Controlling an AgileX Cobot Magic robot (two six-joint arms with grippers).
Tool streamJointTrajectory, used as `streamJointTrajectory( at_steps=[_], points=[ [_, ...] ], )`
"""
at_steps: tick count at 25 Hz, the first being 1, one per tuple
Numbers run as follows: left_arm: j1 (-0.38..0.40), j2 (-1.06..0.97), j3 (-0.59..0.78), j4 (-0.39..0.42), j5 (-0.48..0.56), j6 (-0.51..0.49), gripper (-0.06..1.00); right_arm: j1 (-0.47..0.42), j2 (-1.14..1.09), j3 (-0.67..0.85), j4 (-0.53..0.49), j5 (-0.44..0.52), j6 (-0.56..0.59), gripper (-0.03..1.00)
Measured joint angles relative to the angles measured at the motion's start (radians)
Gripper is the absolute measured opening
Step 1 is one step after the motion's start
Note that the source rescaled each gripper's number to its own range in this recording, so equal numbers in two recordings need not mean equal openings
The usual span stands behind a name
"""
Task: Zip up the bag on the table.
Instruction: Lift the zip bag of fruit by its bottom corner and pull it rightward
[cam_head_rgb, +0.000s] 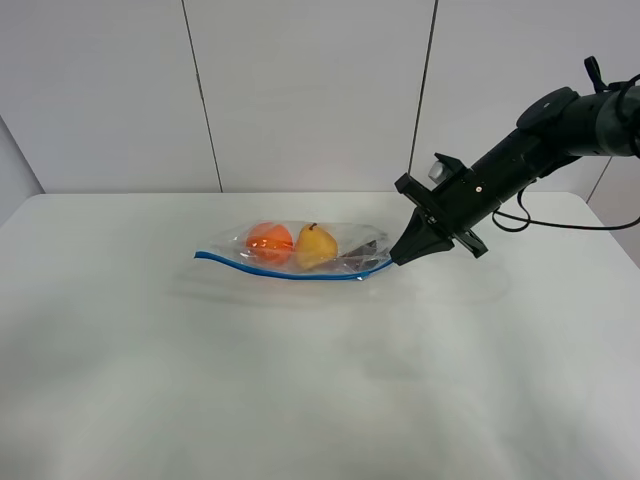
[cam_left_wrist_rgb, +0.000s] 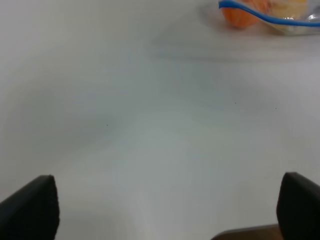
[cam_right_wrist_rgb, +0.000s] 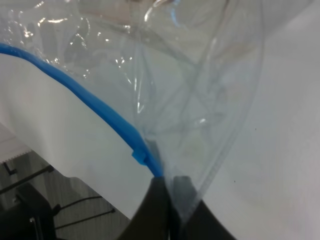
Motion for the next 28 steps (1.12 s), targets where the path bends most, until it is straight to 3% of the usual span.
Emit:
streamJointTrajectory(
  at_steps=[17,23,28],
  points=[
    [0.000,0.000,0.000,0.000,-0.002,0.000,1.00,0.000,0.000,0.000,0.036,-0.025,-0.026,0.00],
    [0.000,0.000,0.000,0.000,-0.002,0.000,1.00,0.000,0.000,0.000,0.190,0.000,-0.092,0.00],
    [0.000,0.000,0.000,0.000,-0.002,0.000,1.00,0.000,0.000,0.000,0.200,0.000,-0.095,0.00]
  ],
)
